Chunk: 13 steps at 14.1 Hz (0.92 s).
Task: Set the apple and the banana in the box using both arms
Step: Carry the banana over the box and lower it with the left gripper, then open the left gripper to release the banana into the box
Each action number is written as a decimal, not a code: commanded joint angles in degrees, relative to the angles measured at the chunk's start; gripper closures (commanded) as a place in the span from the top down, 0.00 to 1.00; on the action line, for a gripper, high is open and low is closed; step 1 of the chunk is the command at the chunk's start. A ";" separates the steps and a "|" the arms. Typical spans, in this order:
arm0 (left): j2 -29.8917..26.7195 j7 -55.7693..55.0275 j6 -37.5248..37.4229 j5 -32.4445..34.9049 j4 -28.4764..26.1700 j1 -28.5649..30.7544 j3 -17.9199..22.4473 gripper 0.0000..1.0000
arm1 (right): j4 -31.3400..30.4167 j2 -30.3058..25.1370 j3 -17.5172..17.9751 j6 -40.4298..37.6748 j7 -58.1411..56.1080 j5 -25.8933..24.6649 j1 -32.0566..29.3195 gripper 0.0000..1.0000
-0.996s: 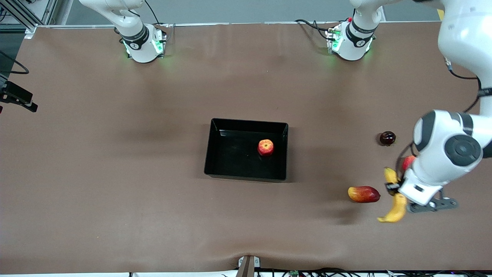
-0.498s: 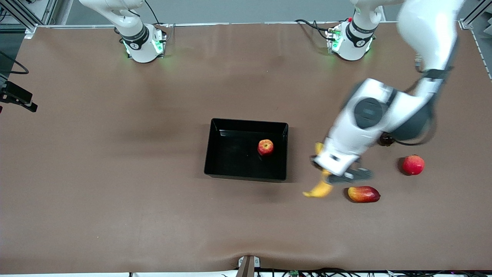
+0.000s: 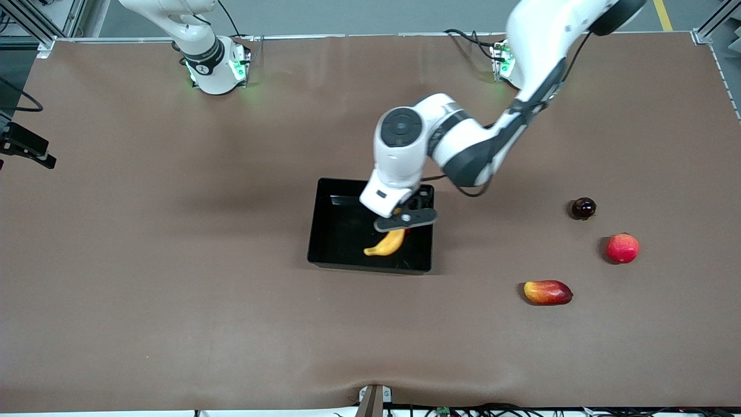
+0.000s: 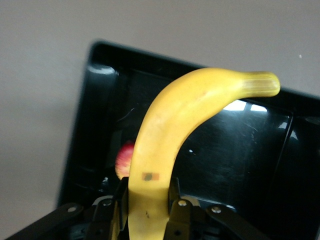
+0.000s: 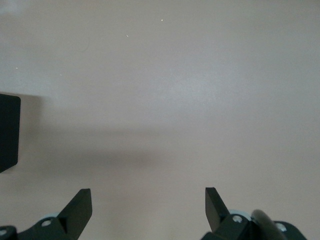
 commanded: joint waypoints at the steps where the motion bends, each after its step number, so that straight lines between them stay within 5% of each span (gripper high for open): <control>1: 4.27 -2.92 3.24 0.50 3.24 -6.94 4.60 0.00 | 0.62 -0.01 0.70 -0.78 -0.48 -0.02 -1.07 1.00; 5: 8.06 -4.14 10.28 0.42 3.41 -13.19 9.53 0.00 | 0.62 -0.01 0.70 -0.78 -0.48 0.07 -1.07 1.00; 13: 11.67 -4.23 13.89 0.68 3.41 -13.29 11.20 0.02 | 0.62 -0.01 0.70 -0.87 -0.57 -0.02 -0.55 1.00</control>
